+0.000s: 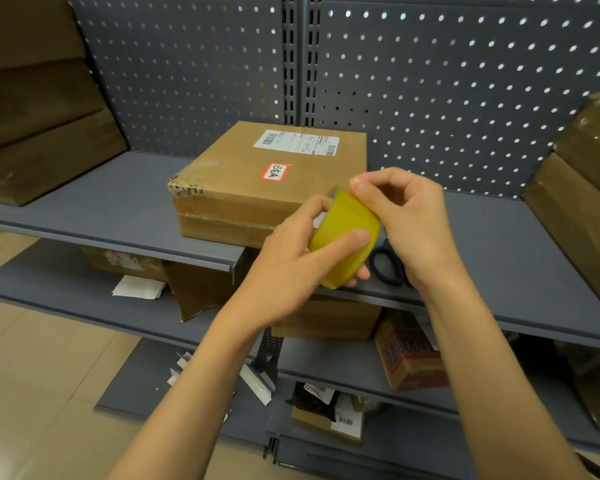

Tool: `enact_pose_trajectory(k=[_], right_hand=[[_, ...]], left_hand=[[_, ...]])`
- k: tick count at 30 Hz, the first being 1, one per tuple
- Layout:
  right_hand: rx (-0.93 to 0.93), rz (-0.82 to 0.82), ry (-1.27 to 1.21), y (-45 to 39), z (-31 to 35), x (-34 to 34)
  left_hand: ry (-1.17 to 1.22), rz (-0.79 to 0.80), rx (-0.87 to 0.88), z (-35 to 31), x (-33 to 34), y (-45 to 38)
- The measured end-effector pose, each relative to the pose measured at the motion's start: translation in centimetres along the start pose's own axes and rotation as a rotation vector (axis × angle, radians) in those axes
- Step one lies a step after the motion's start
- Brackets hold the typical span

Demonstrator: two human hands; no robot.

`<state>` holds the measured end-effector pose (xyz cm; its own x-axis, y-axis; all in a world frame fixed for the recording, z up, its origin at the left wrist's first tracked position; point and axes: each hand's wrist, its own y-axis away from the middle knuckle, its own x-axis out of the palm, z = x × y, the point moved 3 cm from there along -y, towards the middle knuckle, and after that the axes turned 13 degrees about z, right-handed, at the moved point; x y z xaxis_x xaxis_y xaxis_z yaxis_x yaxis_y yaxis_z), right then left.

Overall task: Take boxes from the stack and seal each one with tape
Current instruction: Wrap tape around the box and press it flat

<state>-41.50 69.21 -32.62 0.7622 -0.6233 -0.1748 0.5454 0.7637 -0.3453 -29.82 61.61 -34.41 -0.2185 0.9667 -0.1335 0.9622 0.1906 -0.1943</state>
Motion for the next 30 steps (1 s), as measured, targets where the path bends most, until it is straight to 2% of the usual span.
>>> enact_pose_trajectory(k=[3, 6, 8, 13, 17, 22, 27, 30], right_hand=[[-0.109, -0.087, 0.108, 0.0, 1.0, 0.0], [-0.236, -0.053, 0.364, 0.1, 2.8, 0.3], [-0.265, -0.039, 0.436, -0.1, 3.2, 0.5], [-0.185, -0.051, 0.447, -2.1, 1.8, -0.2], [-0.117, 0.036, 0.482, -3.3, 0.5, -0.2], [-0.223, -0.042, 0.445, -4.2, 1.6, 0.7], [-0.075, 0.048, 0.456, -5.6, -0.1, 0.4], [-0.047, 0.049, 0.468, -6.2, -1.0, 0.3]], left_hand=[[0.054, -0.077, -0.061, 0.3, 0.0, -0.1], [0.137, -0.103, -0.162, 1.0, -0.3, 0.6], [0.185, -0.078, -0.174, 1.0, -0.3, 1.0], [0.273, -0.002, -0.128, 0.4, 0.9, 1.5], [0.325, -0.092, -0.203, 1.1, 0.9, 2.0], [0.302, -0.123, -0.311, 1.0, 0.5, 1.7], [0.35, -0.133, -0.316, 1.0, 0.8, 1.8], [0.388, -0.135, -0.311, 0.8, 1.1, 1.4]])
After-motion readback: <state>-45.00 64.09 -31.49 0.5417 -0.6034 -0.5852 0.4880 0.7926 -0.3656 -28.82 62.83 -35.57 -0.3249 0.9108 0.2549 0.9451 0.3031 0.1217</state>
